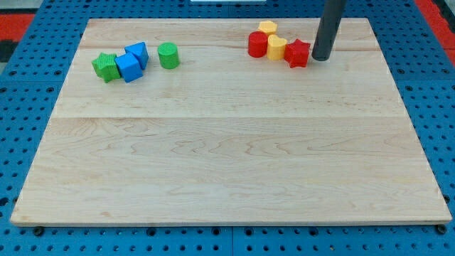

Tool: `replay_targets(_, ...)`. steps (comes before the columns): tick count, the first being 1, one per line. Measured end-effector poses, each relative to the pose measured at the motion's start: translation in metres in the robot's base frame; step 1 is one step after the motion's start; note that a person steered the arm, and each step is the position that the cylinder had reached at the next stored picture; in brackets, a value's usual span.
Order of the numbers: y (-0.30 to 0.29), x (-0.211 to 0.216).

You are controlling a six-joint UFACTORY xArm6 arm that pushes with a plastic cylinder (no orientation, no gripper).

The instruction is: Adjust yellow blocks and red star

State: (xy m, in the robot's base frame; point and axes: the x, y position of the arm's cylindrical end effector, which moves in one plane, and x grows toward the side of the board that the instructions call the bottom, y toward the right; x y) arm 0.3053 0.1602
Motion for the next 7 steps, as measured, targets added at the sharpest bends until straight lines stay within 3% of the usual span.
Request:
replay_targets(2,-0.014,0.0)
replay_targets(3,0.034,-0.008)
replay_targets(4,0.024,-0.069)
replay_targets(6,-0.05,-0.113)
replay_targets(7,-0.08,-0.092)
